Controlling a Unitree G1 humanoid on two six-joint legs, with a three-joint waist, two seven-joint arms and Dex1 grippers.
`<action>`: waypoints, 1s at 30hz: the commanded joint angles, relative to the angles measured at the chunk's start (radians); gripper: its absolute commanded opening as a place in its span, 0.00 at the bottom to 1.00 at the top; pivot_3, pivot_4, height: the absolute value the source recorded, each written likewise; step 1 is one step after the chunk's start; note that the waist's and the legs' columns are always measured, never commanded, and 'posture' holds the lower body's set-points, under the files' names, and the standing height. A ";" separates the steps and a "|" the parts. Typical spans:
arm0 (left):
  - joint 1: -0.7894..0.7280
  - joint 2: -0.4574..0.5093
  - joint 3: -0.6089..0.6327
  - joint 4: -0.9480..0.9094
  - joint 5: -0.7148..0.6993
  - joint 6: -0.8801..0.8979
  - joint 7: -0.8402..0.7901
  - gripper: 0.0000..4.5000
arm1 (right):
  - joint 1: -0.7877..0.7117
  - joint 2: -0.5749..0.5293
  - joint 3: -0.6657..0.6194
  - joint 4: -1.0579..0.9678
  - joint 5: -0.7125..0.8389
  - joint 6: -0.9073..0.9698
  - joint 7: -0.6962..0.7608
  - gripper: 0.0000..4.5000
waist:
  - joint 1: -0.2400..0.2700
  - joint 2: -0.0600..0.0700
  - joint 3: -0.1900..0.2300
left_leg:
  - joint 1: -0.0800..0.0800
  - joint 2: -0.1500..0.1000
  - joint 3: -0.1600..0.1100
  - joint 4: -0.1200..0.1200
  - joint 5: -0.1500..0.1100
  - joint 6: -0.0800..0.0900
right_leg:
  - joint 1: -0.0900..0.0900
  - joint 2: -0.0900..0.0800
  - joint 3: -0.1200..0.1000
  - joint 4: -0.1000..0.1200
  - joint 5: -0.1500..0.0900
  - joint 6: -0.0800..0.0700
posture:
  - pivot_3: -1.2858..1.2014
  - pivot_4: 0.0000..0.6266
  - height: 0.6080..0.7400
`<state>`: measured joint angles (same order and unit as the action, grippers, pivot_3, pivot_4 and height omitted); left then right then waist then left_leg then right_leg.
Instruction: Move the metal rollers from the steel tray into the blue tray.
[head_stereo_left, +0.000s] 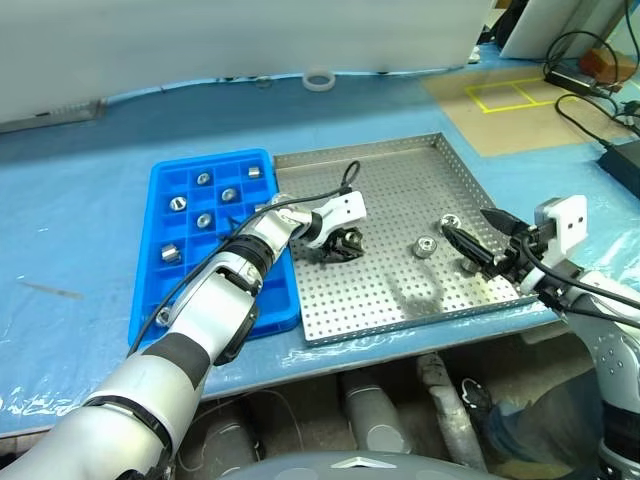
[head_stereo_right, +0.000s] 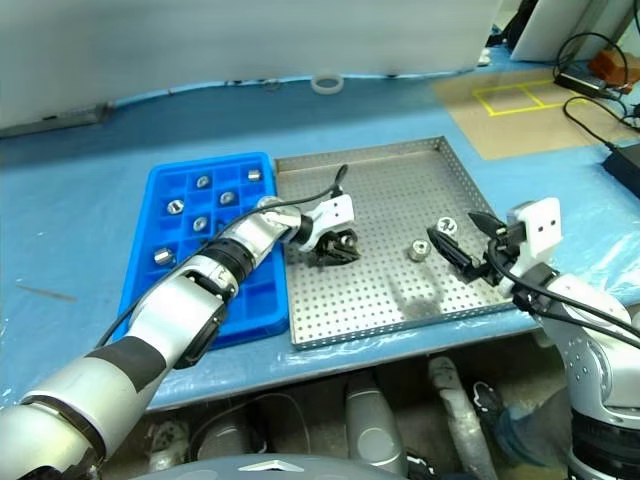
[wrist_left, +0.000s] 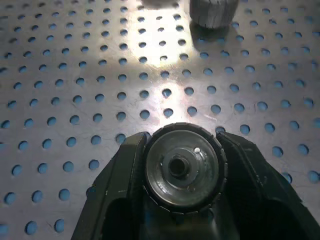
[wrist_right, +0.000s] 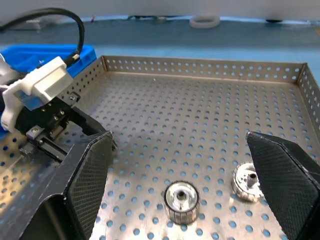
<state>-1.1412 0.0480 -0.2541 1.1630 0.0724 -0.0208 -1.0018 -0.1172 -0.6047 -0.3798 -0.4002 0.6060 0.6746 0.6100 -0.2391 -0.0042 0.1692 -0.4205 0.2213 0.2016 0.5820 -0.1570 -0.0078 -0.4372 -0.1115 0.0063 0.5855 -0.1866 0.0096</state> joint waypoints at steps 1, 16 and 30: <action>-0.008 0.017 0.123 -0.126 -0.111 0.023 0.013 0.41 | -0.092 0.019 0.063 0.043 0.031 -0.026 0.044 1.00 | 0.003 0.000 0.000 | 0.000 0.000 0.000 0.000 0.000 0.000 | 0.000 -0.001 -0.002 0.000 0.000 0.000 | 0.29 0.24 1.00; 0.731 0.143 0.362 -1.425 -0.422 0.434 0.350 0.41 | -0.574 0.170 0.418 0.576 -0.077 -0.162 0.416 1.00 | 0.208 0.000 0.001 | 0.000 0.011 -0.001 -0.003 0.004 0.001 | 0.000 0.002 -0.012 0.004 -0.001 -0.004 | 0.49 0.24 1.00; 1.026 0.274 0.337 -1.657 -0.415 0.570 0.505 0.41 | -0.647 0.253 0.475 0.744 -0.161 -0.244 0.531 1.00 | 0.336 0.000 0.001 | 0.007 0.011 -0.001 -0.006 0.007 -0.012 | 0.000 0.003 -0.009 0.013 -0.001 -0.005 | 0.55 0.24 1.00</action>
<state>-0.1100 0.3156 0.0951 -0.4548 -0.3462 0.5546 -0.5058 -0.7430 -0.3516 0.1037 0.3532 0.4428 0.4479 1.1279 0.0973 -0.0041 0.1698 -0.4126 0.2328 0.2011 0.5754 -0.1488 -0.0210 -0.4380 -0.1083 -0.0019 0.6000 -0.1875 0.0052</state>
